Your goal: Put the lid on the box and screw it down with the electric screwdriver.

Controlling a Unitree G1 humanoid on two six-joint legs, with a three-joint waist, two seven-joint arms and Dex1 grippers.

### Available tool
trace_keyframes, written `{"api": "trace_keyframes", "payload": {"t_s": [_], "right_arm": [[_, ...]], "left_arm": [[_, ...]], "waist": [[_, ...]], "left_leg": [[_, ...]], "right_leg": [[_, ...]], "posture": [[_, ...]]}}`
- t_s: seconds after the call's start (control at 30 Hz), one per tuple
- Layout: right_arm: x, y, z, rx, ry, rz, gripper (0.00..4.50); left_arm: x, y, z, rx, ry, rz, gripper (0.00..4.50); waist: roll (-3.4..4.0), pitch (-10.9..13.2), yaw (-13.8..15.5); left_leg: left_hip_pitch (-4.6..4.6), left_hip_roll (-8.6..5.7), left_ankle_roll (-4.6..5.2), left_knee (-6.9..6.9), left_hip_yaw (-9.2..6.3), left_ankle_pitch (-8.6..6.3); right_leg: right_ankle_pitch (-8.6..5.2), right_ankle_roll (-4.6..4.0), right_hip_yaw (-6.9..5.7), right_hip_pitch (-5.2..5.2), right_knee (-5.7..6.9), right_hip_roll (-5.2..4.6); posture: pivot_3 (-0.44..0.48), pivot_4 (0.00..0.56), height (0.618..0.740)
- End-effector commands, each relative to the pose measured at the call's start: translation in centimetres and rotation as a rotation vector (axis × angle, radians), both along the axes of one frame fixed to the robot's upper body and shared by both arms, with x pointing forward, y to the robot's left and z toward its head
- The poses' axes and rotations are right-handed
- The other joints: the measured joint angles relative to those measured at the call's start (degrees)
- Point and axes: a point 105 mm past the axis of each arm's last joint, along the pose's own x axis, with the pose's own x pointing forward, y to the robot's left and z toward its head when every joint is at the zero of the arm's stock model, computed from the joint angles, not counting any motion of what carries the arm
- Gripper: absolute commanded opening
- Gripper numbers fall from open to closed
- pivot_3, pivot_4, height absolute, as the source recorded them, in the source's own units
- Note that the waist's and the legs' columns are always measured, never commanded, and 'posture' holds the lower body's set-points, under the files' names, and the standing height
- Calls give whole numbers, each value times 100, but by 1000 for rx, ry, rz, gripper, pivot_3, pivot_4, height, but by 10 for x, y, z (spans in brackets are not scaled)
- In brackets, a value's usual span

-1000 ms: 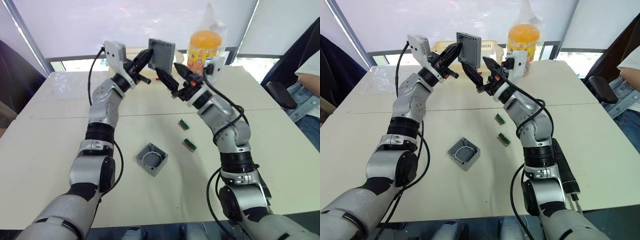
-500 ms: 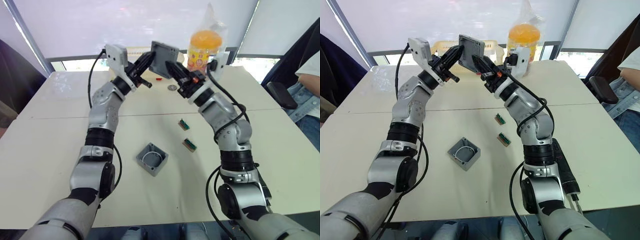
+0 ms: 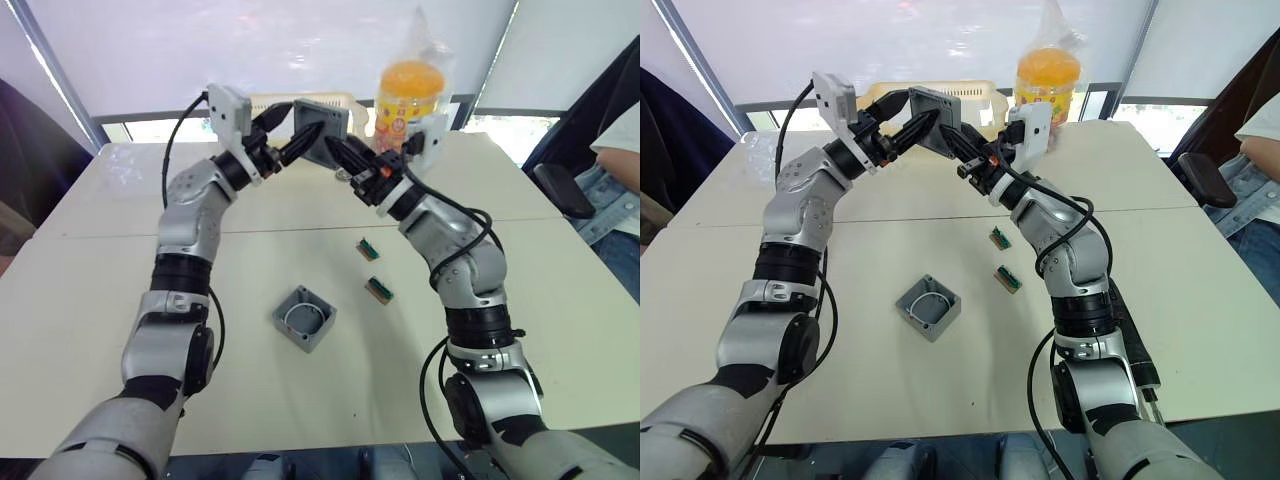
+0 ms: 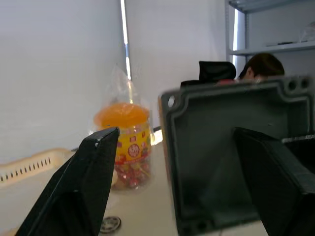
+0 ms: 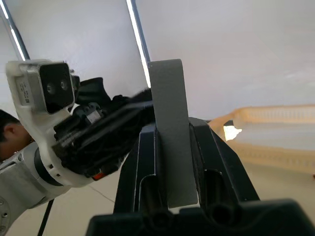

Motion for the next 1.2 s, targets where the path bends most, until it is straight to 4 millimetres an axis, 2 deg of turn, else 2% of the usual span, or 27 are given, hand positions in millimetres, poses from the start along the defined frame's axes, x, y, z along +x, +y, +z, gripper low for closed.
{"api": "trace_keyframes", "payload": {"t_s": [0.03, 0.13, 0.3, 0.53, 0.67, 0.77, 0.87, 0.97, 1.2], "right_arm": [[-27, -12, 16, -132, -263, -56, 187], [-49, -13, -4, -349, -413, -63, 187], [-76, -11, -36, -541, -580, -78, 187], [-93, -7, -88, -897, -892, -72, 187], [-99, -5, -104, -936, -984, -72, 187], [-104, 0, -125, -954, -1032, -40, 187], [-104, 3, -134, -952, -1068, -12, 187], [-103, 6, -141, -947, -1089, 6, 187], [-92, 13, -151, -981, -1077, -13, 187]], "left_arm": [[-18, 27, 1, -5, 5, -12, 3461], [-34, 52, -21, 40, 127, -33, 3461], [-51, 82, -45, 95, 245, 38, 3461], [-79, 80, -81, 196, 361, 24, 3461], [-89, 79, -88, 198, 414, -6, 3461], [-100, 76, -96, 229, 458, -66, 3461], [-105, 73, -102, 273, 484, -105, 3461], [-107, 76, -110, 305, 510, -113, 3461], [-106, 77, -111, 343, 484, -115, 3461]], "waist": [[0, 0, -54], [0, 0, -98], [1, 0, -88], [0, 0, -40], [0, 0, -22], [0, 0, -21], [0, 0, -21], [0, 0, -30], [0, 0, -30]], "left_leg": [[0, 1, 0, -1, -1, 0], [-3, 1, 2, -2, 0, -1], [1, 14, 31, -1, -1, -19], [5, 14, 30, 4, 0, -19], [5, 15, 28, 4, 0, -18], [8, 17, 27, 3, -1, -17], [11, 17, 27, 1, 1, -17], [13, 19, 25, 1, 2, -16], [16, 20, 25, 1, 1, -16]], "right_leg": [[0, 0, 0, 0, 0, 0], [-1, 1, 1, -2, -2, 0], [-1, -2, 7, -3, 2, 16], [2, -7, 8, 8, -4, 17], [3, -10, 9, 9, -3, 18], [4, -12, 9, 10, -3, 21], [4, -13, 12, 11, -3, 22], [4, -15, 12, 13, -3, 24], [5, -16, 13, 18, -5, 25]], "posture": [[0, 150, 740], [0, 150, 740], [0, 150, 740], [0, 150, 740], [0, 150, 740], [0, 150, 740], [0, 150, 740], [0, 150, 740], [0, 150, 740]]}}
